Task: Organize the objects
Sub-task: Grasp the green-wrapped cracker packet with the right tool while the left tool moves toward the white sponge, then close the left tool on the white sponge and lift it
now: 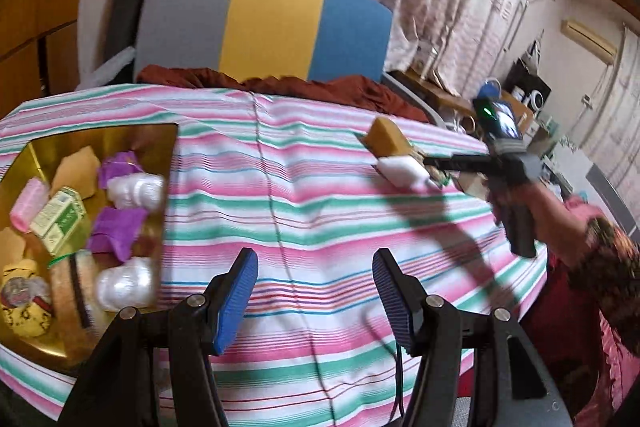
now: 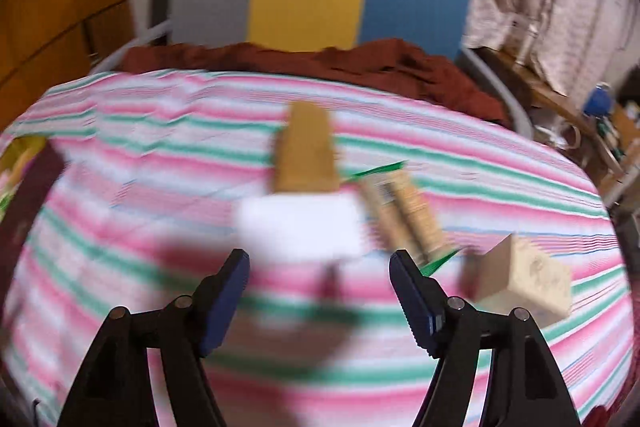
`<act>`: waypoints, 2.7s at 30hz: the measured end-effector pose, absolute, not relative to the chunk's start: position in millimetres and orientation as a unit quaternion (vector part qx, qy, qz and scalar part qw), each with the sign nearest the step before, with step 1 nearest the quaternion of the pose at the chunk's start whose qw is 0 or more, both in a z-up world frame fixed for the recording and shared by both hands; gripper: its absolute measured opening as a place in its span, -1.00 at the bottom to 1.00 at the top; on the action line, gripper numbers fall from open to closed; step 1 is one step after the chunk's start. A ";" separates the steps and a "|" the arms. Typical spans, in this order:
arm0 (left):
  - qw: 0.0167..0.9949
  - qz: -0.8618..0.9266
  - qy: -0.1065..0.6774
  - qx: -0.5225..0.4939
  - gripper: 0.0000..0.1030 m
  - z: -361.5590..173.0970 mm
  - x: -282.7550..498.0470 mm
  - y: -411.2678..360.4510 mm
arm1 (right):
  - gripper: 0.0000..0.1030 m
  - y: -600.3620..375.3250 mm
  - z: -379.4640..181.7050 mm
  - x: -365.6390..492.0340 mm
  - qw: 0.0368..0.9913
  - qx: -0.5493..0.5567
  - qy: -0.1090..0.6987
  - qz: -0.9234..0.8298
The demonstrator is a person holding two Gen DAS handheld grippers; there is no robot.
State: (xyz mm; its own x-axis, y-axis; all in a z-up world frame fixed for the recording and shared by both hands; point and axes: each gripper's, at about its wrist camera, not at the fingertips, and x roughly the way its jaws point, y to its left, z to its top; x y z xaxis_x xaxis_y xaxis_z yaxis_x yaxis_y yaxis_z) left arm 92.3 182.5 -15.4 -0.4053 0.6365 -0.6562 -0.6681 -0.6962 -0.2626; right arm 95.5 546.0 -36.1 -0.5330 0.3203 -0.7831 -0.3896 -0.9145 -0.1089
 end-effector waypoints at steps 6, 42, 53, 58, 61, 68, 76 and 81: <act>0.383 0.836 0.040 -0.390 0.18 -17.8 93.1 190.3 | 0.42 598.8 -53.9 61.7 0.246 -0.462 0.045 0.851; 0.455 0.781 0.125 -0.410 0.42 -33.1 40.1 362.6 | -0.10 565.1 -65.6 147.6 0.209 -0.506 0.131 0.826; 0.494 0.717 0.106 -0.480 0.45 -76.7 31.2 415.5 | -0.10 587.3 -70.9 148.3 0.199 -0.507 0.153 0.825; 0.588 0.660 0.096 -0.458 0.43 -56.8 75.7 390.5 | -0.09 593.4 -66.9 153.8 0.204 -0.498 0.173 0.825; 0.598 0.675 0.144 -0.407 0.44 -41.9 98.5 379.7 | -0.09 596.8 -62.9 155.5 0.207 -0.492 0.179 0.826; 0.559 0.703 0.277 -0.340 0.51 -37.8 90.5 423.7 | -0.09 597.8 -56.1 157.3 0.212 -0.481 0.187 0.830; 0.608 0.609 0.409 -0.304 0.57 -76.3 113.6 454.9 | -0.09 616.4 -57.4 163.1 0.220 -0.477 0.220 0.822; 0.607 0.631 0.382 -0.296 0.57 -75.5 115.7 442.8 | -0.09 619.6 -57.0 162.4 0.213 -0.474 0.231 0.823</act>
State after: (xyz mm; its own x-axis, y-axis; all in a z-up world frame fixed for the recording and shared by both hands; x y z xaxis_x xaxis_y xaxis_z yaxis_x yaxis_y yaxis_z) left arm 115.7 442.8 -75.5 -0.0872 0.5391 -0.8377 -0.9921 0.0292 0.1221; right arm 162.4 619.6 -57.0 -0.4603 0.1323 -0.8778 -0.5695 -0.8025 0.1777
